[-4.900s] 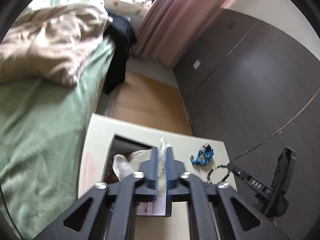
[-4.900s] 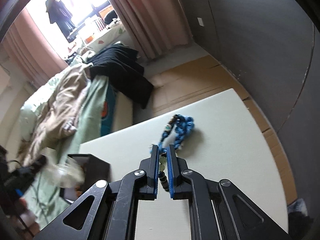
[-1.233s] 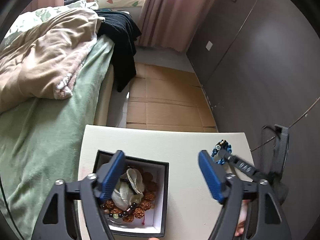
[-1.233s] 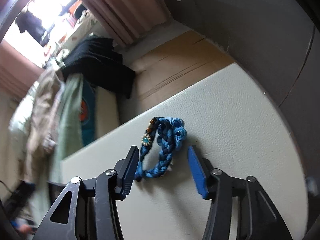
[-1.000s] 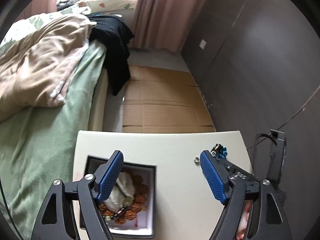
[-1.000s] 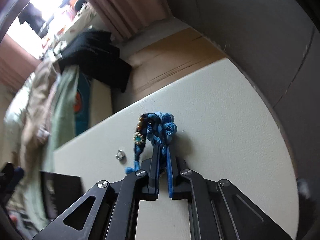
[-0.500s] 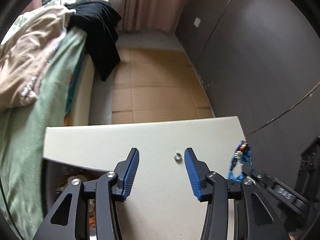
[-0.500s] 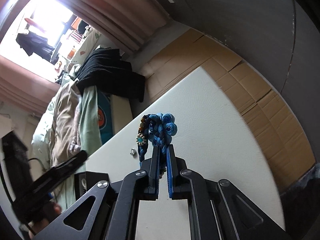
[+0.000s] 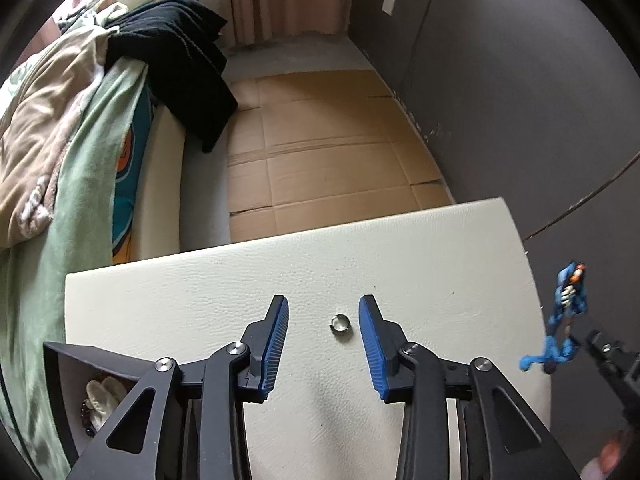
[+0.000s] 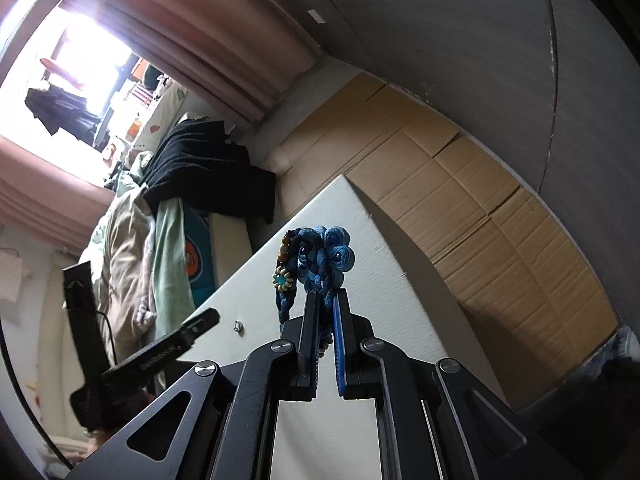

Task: Organize jewelry
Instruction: 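Close the left gripper on the small silver ring while the right holds the blue bracelet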

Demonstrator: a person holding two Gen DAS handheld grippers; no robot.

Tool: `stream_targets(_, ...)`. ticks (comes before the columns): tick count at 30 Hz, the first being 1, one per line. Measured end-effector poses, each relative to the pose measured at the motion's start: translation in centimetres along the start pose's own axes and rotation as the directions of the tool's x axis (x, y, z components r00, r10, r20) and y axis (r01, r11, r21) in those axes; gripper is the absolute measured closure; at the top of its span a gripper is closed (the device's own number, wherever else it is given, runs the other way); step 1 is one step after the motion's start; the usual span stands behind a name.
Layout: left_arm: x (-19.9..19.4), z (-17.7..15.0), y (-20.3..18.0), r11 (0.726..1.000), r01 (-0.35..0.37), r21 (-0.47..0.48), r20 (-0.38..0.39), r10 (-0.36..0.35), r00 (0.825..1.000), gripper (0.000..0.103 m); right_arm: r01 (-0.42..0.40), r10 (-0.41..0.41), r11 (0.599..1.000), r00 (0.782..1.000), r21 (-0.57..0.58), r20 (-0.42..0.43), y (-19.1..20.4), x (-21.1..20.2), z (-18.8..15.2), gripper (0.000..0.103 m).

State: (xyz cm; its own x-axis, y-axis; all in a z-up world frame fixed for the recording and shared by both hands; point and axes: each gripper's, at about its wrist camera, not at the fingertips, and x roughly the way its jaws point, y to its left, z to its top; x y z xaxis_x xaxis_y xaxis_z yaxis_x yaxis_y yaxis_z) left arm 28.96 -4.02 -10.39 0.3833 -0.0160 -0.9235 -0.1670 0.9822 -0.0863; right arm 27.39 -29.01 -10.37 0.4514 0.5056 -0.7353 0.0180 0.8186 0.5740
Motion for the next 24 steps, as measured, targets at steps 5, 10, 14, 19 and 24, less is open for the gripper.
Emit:
stream_targets(5, 1.1, -0.4, -1.0, 1.0, -0.011, 0.028, -0.019, 0.012, 1.0, 0.068, -0.009, 0.009, 1.0, 1.0, 0.01, 0.006, -0.4, -0.6, 0.0, 0.095)
stream_targets(10, 2.0, -0.8, -1.4, 0.999, -0.018, 0.036, -0.025, 0.018, 1.0, 0.072, -0.008, 0.008, 1.0, 1.0, 0.003, 0.012, -0.5, -0.9, 0.1, 0.095)
stream_targets(14, 2.3, -0.9, -1.7, 0.998, -0.041, 0.052, -0.017, 0.041, 0.999, 0.088, -0.012, 0.012, 1.0, 1.0, 0.012, 0.015, -0.8, -1.2, 0.3, 0.095)
stream_targets(19, 2.1, -0.9, -1.3, 0.999, -0.022, 0.049, -0.033, 0.024, 0.999, 0.09, -0.013, 0.013, 1.0, 1.0, 0.01, 0.013, -0.7, -1.1, 0.2, 0.095)
stream_targets(24, 0.3, -1.3, -0.9, 0.999, -0.01, 0.045, -0.002, 0.01, 1.0, 0.09, -0.029, 0.029, 1.0, 1.0, -0.002, 0.007, 0.0, -0.9, 0.1, 0.095)
